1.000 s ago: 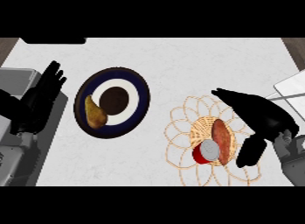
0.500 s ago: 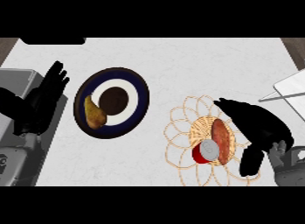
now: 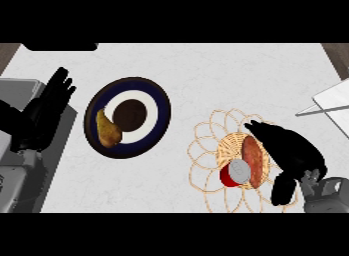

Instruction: Pick the sweet potato from the placemat and place it in the tiered shelf

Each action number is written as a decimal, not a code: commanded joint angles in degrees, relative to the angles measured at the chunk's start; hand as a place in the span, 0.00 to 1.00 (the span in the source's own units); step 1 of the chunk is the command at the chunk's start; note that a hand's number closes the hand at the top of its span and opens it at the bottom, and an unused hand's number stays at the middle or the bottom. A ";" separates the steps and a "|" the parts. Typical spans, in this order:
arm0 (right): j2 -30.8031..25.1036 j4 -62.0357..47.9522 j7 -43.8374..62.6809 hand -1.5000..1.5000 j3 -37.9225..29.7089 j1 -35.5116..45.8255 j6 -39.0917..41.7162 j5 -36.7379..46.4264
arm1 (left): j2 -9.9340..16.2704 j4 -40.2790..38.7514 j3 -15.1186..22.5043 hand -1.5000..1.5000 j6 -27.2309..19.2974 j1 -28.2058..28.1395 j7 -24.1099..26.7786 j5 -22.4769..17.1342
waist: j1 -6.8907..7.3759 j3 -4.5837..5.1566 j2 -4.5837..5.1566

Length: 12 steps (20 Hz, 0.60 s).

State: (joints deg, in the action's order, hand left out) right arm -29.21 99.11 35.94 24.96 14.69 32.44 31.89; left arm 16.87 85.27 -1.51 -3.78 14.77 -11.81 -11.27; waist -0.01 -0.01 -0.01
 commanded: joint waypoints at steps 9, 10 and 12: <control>9.84 -7.06 -4.80 0.00 -0.96 -1.74 -0.85 10.91 | -1.65 0.93 -2.61 0.50 1.54 1.37 -2.97 2.15 | 0.06 0.00 0.00; 5.45 -5.99 -8.56 0.00 -4.85 -2.58 0.58 8.52 | -1.06 -4.47 -4.30 0.50 4.07 2.44 1.00 0.78 | -0.12 0.01 0.04; 9.33 -15.30 -9.50 0.00 -4.08 2.51 -1.02 10.81 | -4.30 2.45 0.46 0.50 0.09 -1.06 -1.16 4.91 | 0.31 -0.01 0.05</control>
State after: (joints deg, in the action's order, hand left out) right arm -21.60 90.58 29.40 22.34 14.21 31.49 41.08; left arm 14.86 85.47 -3.33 -2.06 14.75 -12.53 -8.97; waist 0.11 0.00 0.01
